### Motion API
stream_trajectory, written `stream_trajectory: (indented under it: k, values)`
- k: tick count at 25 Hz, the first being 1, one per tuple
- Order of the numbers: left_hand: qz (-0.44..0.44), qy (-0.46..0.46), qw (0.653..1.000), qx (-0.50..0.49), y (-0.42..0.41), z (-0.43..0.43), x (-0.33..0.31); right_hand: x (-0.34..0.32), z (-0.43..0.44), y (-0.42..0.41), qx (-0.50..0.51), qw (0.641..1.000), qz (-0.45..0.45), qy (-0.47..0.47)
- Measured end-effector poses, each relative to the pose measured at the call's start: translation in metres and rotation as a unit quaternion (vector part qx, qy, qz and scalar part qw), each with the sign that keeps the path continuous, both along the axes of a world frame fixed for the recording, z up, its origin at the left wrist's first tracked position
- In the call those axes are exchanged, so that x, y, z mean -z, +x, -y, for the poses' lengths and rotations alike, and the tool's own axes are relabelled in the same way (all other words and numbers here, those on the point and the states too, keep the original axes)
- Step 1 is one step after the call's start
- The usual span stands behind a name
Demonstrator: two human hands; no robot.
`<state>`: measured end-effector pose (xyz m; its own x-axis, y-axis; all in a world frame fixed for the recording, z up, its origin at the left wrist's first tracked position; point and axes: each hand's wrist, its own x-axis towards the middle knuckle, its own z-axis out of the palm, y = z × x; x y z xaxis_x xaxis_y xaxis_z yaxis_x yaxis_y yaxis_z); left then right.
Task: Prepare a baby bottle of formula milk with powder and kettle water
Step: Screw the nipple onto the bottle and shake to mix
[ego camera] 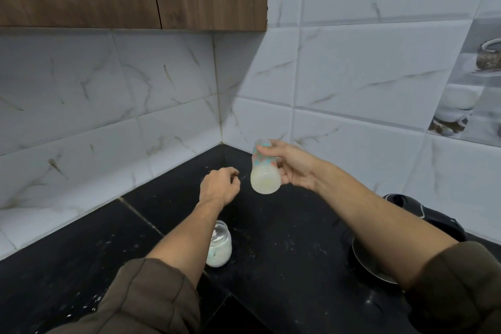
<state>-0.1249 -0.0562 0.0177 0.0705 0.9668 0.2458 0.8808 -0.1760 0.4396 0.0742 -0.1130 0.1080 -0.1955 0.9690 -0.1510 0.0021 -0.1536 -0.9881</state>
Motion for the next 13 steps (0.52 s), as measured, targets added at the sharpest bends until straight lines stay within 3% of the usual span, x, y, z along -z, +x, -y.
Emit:
stream_trajectory:
  k: [4,6,8,10,13]
  values:
    - [0.003,0.004,1.000,0.000,-0.002,0.002,-0.001,0.000,-0.011,0.007,0.174,0.974,-0.141,-0.034]
    - [0.000,0.001,1.000,0.000,-0.004,0.001,-0.001,-0.003,-0.006,0.009,0.129,0.985,-0.101,-0.048]
    - [0.000,-0.004,1.000,0.002,-0.002,0.000,0.000,-0.004,0.000,0.007,0.011,1.000,0.001,-0.013]
    - [0.002,-0.004,1.000,0.005,0.000,0.001,-0.001,-0.002,0.000,0.005,0.001,1.000,0.018,0.015]
    - [0.004,0.004,1.000,0.005,0.000,0.001,0.000,-0.002,-0.008,0.005,0.161,0.979,-0.125,-0.030]
